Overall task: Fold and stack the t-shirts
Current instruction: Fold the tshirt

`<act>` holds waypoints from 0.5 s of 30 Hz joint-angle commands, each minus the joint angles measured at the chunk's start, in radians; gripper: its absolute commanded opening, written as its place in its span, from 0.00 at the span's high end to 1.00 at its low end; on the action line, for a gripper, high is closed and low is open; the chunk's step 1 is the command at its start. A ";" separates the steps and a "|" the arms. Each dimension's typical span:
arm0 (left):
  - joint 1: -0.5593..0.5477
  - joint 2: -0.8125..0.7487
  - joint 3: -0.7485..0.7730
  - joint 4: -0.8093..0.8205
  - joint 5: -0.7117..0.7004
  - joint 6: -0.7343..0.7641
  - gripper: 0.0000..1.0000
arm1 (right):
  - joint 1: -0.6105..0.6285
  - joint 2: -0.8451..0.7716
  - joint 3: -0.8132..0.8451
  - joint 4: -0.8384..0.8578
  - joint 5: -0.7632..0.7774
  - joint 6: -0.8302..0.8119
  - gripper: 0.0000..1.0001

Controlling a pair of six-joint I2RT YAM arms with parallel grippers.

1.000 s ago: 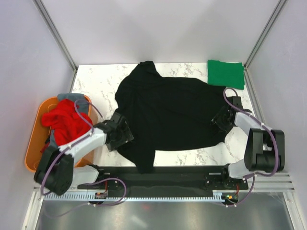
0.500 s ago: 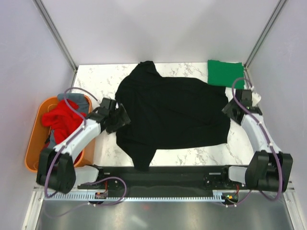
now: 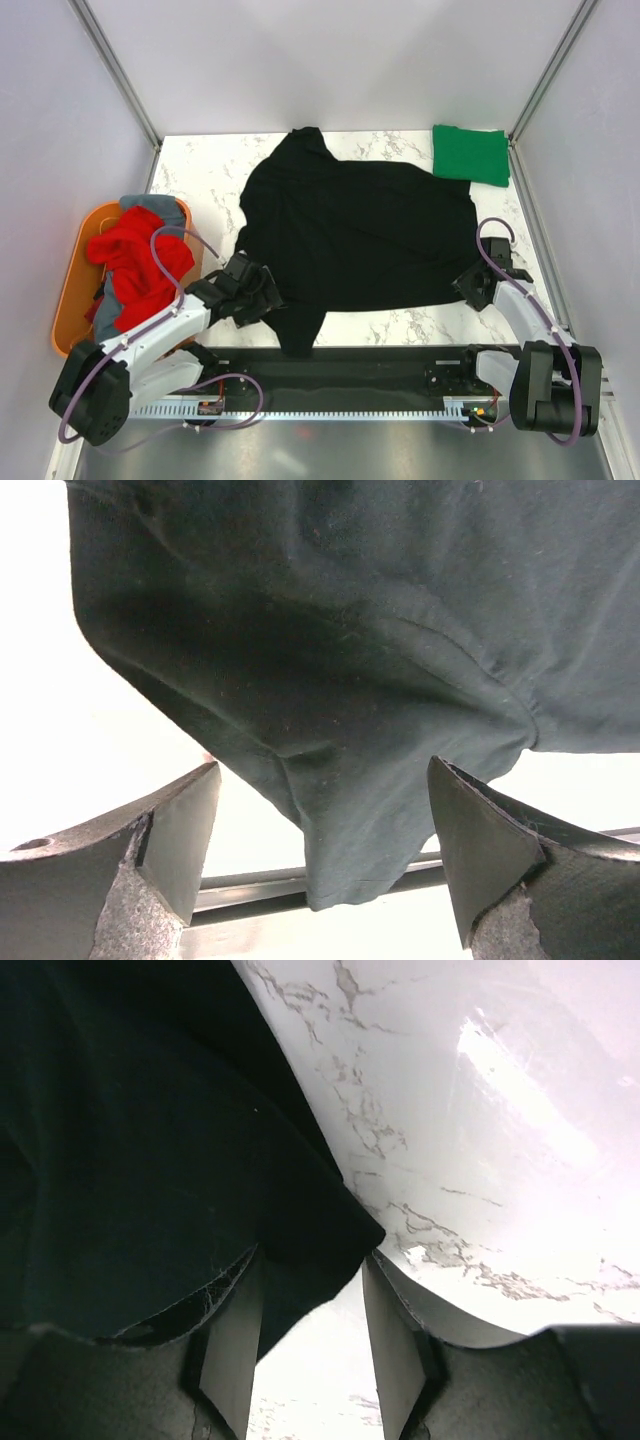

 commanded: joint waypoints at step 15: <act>-0.012 0.105 -0.032 0.171 -0.005 -0.057 0.62 | 0.001 0.014 -0.062 0.136 0.003 0.006 0.99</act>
